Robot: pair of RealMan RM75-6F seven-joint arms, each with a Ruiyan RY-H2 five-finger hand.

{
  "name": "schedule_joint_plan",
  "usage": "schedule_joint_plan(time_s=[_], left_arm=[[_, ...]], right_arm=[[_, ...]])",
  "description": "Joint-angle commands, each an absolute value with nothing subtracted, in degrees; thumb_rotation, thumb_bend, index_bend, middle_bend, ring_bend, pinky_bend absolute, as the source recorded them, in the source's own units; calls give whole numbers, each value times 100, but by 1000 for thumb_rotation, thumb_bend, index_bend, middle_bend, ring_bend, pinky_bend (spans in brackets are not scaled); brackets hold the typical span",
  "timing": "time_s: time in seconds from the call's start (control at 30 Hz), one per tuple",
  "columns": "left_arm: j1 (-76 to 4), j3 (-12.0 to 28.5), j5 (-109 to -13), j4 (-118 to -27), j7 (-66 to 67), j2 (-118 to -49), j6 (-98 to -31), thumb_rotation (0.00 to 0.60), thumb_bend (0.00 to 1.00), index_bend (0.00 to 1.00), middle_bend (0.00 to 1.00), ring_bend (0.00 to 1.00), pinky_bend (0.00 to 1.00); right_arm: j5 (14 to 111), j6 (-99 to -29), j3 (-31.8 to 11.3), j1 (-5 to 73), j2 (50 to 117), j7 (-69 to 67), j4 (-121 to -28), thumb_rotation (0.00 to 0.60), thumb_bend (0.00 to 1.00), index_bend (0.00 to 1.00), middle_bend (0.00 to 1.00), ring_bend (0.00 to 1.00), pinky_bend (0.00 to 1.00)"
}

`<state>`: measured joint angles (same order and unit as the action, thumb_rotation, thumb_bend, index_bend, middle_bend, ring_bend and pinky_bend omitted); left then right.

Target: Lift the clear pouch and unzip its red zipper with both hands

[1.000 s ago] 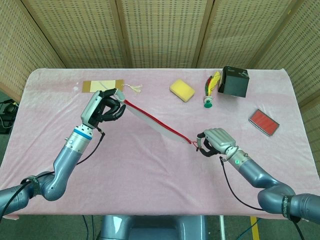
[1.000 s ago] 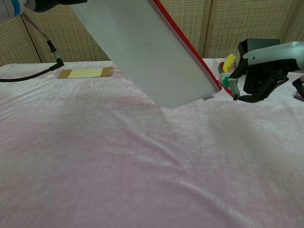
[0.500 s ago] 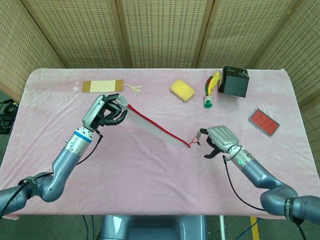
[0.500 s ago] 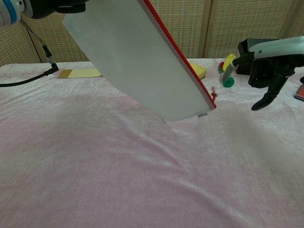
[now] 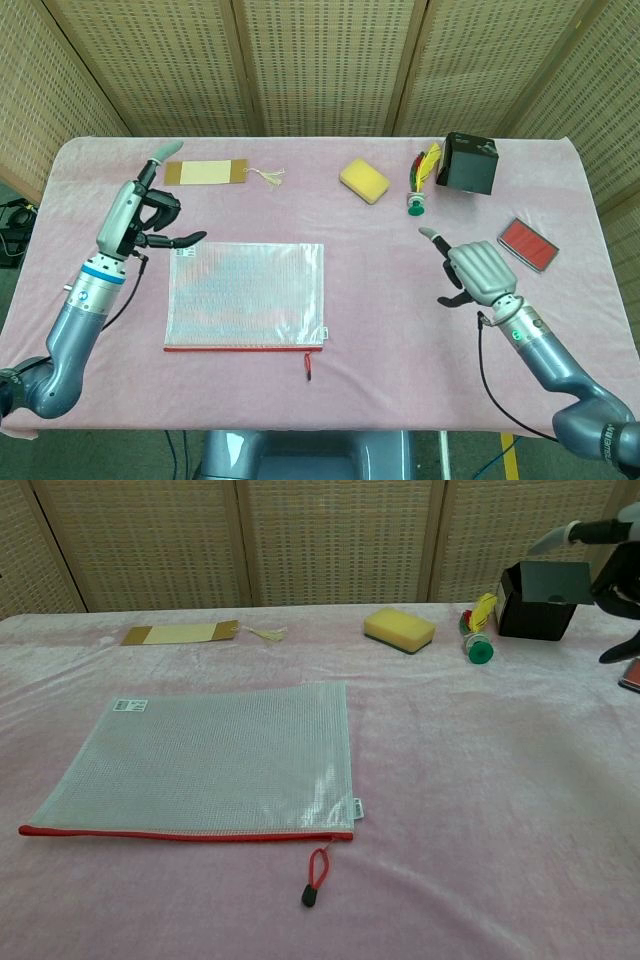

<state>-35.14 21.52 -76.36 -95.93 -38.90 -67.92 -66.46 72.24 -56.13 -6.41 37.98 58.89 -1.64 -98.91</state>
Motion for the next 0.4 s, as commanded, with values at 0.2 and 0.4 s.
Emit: schedule_joint_plan(time_s=[0.2, 0.4], left_arm=[[-2443, 1391, -7812, -9830, -1609, -6098, -7707, 600, 0, 0, 12, 2, 52], [-1665, 777, -7837, -10280, -400, -5799, -8295, 600, 0, 0, 0, 0, 0]], right_arm=[[8190, -7471, -449, 2659, 5910, -408, -9465, 600, 0, 0, 47, 54, 143], [8505, -8379, -235, 1958, 6059, -496, -9240, 600, 0, 0, 0, 0, 0]])
